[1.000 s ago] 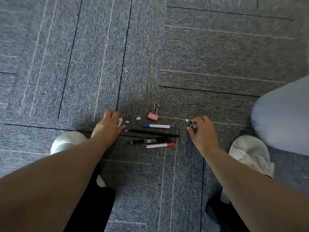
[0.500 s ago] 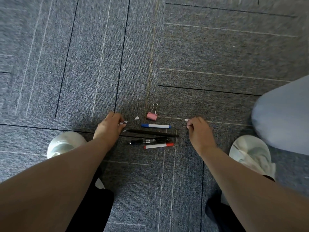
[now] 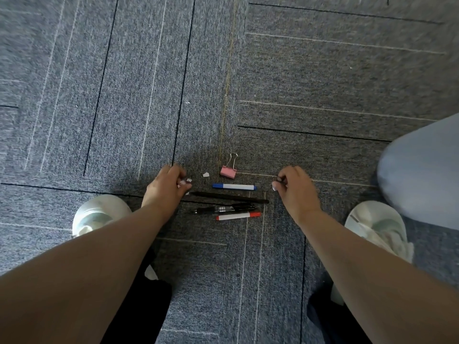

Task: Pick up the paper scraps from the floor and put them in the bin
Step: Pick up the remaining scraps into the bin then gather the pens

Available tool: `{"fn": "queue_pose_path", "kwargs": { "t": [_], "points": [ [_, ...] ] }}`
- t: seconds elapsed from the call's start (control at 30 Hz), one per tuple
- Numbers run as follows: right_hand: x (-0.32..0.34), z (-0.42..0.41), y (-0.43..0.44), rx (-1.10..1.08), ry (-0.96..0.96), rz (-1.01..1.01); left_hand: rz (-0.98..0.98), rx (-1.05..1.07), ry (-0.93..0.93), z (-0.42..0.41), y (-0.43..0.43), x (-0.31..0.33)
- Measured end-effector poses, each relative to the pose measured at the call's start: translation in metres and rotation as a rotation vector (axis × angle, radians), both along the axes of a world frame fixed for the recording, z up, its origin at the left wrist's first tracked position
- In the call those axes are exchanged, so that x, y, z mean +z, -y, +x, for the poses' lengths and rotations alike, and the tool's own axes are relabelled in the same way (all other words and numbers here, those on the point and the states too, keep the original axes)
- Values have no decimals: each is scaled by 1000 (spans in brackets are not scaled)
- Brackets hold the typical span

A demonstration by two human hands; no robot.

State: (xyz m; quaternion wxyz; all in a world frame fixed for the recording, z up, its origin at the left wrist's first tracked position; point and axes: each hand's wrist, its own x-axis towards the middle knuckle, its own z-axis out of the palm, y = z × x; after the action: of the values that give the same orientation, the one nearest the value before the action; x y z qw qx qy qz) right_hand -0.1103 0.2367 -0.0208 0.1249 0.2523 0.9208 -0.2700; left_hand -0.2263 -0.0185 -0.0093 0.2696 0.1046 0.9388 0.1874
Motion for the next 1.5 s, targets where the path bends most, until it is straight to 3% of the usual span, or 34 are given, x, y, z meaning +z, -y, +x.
{"fn": "queue_pose_path", "kwargs": {
  "t": [0.4,0.63,1.03,1.2,1.4,1.5],
  "points": [
    [-4,3,2,17,-8,57,-12,20,-6,-1,-1,-2],
    [9,-17,-4,-451,-182,-514,-12,69,-59,-7,-6,5],
    [18,-33,0,-794,-124,-1024,-37,-68,-25,-6,-2,6],
    [19,-44,7,-730,-68,-973,-100,-170,-19,-4,3,10],
    [22,-48,27,-399,6,-858,-144,-256,-14,-8,5,7],
    [20,-55,41,-222,44,-679,-152,-273,-7,-11,2,6]
  ]
}}
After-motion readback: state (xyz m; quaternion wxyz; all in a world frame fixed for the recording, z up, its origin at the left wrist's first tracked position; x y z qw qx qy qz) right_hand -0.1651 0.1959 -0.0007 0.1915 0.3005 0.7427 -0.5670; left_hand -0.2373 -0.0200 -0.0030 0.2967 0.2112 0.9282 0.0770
